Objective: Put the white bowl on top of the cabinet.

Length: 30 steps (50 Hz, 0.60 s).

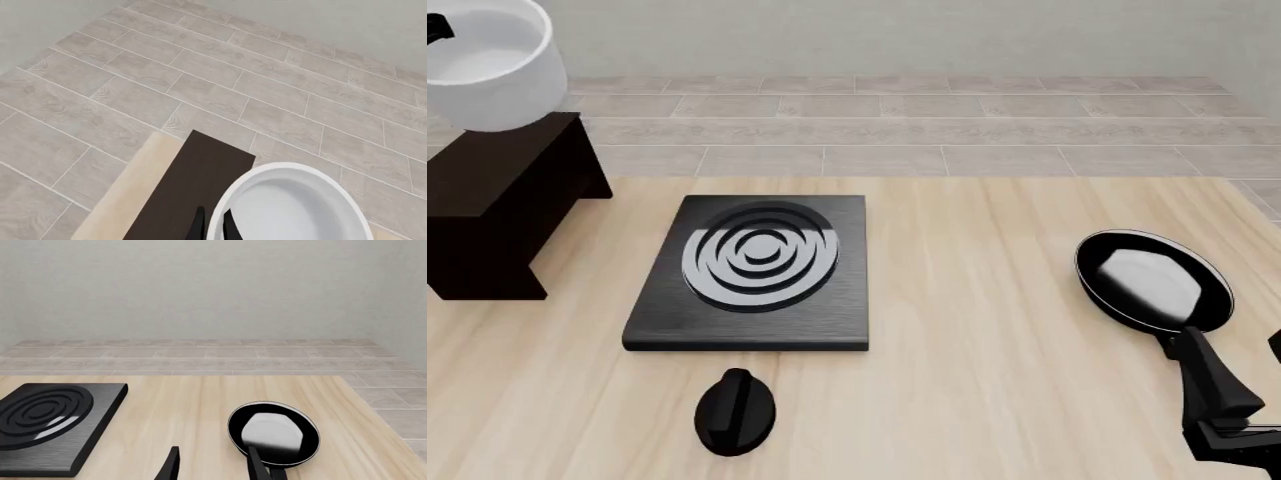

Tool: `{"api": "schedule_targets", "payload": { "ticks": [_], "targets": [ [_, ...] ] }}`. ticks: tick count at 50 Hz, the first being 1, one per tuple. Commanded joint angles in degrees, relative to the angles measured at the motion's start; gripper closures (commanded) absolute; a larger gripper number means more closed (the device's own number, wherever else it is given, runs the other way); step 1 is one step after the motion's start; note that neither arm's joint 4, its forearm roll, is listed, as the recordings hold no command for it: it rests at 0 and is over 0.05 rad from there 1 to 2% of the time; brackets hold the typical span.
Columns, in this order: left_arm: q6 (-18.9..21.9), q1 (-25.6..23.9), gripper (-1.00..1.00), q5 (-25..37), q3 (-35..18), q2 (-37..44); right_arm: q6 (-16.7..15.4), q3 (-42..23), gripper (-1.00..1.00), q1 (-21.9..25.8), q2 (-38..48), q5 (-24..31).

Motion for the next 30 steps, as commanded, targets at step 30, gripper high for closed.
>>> {"api": "schedule_targets", "payload": {
  "ticks": [30],
  "targets": [
    [-1.05, 3.81, 1.0, -2.53, -4.08, 5.72, 0.0, -0.41, -1.0, 0.32, -1.96, 2.35]
  ]
}}
